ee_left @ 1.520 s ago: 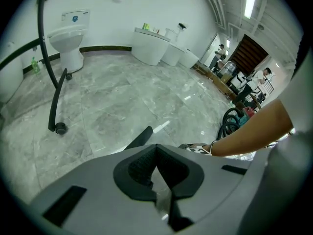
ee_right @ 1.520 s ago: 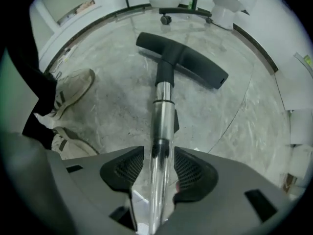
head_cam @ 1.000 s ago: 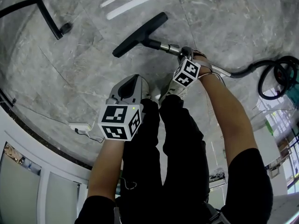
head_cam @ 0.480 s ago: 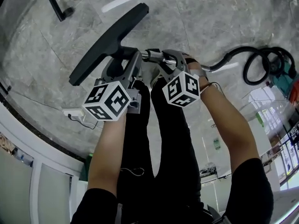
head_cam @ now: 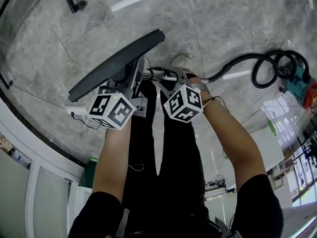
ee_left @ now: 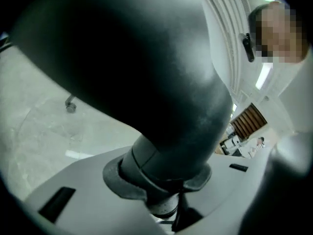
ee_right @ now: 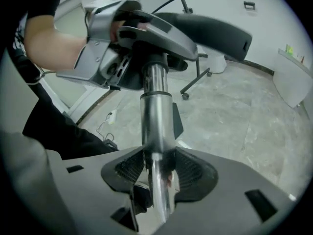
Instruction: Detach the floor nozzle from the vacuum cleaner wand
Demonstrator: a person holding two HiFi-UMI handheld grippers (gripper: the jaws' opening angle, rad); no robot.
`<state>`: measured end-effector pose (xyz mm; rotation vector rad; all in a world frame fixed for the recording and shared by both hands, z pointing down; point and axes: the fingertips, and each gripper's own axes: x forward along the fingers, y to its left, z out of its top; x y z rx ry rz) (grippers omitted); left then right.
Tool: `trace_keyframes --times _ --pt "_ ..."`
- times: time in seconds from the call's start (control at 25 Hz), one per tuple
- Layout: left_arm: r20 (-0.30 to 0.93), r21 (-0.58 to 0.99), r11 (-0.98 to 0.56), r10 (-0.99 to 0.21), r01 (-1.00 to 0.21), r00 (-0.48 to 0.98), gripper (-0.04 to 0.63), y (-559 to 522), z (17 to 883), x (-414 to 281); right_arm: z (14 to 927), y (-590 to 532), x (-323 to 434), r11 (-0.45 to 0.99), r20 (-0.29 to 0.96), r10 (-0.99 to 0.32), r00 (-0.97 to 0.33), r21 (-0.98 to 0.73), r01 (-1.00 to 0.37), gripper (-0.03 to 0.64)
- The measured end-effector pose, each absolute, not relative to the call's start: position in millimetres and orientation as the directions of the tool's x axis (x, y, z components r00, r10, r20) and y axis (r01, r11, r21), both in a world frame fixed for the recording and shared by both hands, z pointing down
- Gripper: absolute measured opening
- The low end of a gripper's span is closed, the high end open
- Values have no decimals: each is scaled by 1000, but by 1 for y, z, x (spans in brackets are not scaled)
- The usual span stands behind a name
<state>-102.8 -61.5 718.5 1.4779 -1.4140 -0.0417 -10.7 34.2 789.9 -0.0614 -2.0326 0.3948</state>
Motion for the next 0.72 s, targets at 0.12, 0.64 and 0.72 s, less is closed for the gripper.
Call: trace_keyframes --times 0.12,0.64,0.72 --pt "549 655 114 -751 -747 367 138 -59 700 -87 799 34 -31 925 822 253 -510 -360 -122 189" --pt "536 661 -40 -673 -749 509 136 -67 667 -72 771 49 -48 906 753 301 -585 -418 -71 137" --pt "511 674 -124 -633 -728 582 123 -61 655 -56 751 79 -43 792 615 516 -596 -608 57 135"
